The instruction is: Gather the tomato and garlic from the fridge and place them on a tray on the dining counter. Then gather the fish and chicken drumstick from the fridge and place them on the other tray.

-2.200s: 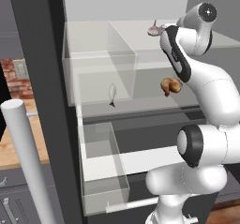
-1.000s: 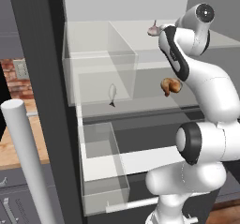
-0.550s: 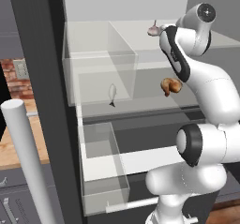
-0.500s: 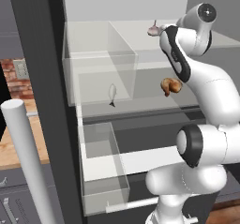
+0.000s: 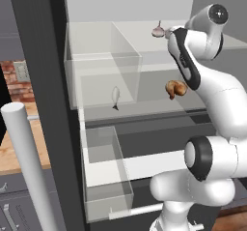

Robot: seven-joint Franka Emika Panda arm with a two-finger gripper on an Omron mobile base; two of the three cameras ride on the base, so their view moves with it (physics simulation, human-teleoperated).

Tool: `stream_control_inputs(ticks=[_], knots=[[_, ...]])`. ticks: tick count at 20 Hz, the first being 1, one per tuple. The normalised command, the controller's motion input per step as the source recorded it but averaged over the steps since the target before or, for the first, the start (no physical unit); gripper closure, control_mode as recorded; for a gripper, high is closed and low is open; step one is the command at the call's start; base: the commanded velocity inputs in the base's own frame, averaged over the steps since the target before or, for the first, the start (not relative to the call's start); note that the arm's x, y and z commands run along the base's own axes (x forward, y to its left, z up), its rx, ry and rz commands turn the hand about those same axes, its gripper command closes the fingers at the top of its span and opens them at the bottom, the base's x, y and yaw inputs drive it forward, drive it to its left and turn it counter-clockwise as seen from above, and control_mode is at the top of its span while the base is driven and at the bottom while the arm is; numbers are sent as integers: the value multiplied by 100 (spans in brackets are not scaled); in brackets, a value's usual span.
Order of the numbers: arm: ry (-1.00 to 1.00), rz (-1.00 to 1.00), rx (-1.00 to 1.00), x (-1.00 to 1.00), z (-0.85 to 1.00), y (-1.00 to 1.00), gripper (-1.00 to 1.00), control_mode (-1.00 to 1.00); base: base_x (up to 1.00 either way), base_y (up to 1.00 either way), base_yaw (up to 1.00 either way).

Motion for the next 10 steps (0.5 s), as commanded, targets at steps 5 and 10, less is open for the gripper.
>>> stream_control_inputs(ticks=[5,10], knots=[[-2,0,0,-53,0,0,100,-100,0,0,0],[-4,0,0,-61,7,1,100,-100,0,0,0]])
